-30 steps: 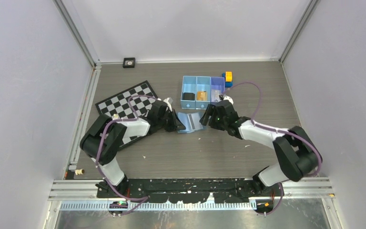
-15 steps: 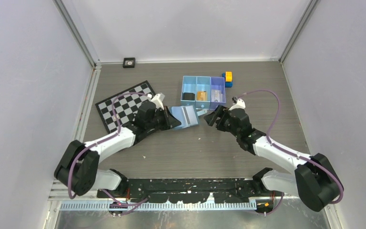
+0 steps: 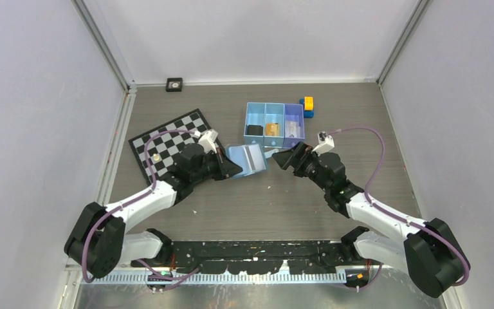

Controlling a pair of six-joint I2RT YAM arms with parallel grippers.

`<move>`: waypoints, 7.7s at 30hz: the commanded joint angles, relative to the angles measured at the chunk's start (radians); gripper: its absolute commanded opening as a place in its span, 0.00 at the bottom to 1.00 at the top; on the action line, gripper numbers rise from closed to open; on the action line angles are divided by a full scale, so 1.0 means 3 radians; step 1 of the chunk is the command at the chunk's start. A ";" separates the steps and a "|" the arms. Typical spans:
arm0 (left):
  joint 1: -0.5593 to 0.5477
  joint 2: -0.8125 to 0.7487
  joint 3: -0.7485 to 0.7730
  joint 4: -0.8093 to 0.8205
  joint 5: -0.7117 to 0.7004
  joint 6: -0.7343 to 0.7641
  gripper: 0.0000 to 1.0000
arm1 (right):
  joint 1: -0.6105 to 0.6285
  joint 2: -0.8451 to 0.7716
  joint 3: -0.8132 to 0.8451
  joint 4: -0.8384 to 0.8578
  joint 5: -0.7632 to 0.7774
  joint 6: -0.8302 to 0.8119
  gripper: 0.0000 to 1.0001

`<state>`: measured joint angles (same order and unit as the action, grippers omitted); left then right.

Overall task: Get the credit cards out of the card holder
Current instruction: Pick up the card holder from the center of the board, then remove the credit card from the card holder.

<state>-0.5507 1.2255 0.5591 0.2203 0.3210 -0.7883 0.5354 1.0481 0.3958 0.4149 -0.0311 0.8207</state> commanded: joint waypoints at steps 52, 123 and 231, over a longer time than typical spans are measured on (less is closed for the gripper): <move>-0.0013 -0.0309 -0.0192 0.1051 0.0667 -0.0093 0.00 | -0.0102 0.0221 -0.0186 0.1636 -0.0998 0.0502 0.40; -0.0010 -0.0413 -0.0264 0.1162 0.0653 -0.0164 0.00 | -0.0095 0.0601 0.0049 0.1545 -0.1313 0.0505 0.39; -0.0010 -0.0817 -0.0370 0.0811 0.0174 -0.0052 0.00 | 0.0205 -0.0152 0.0008 0.0427 -0.0156 0.0002 0.32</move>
<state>-0.5537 1.0100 0.4366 0.4484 0.4122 -0.8284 0.6056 1.0370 0.4065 0.4988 -0.1074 0.8108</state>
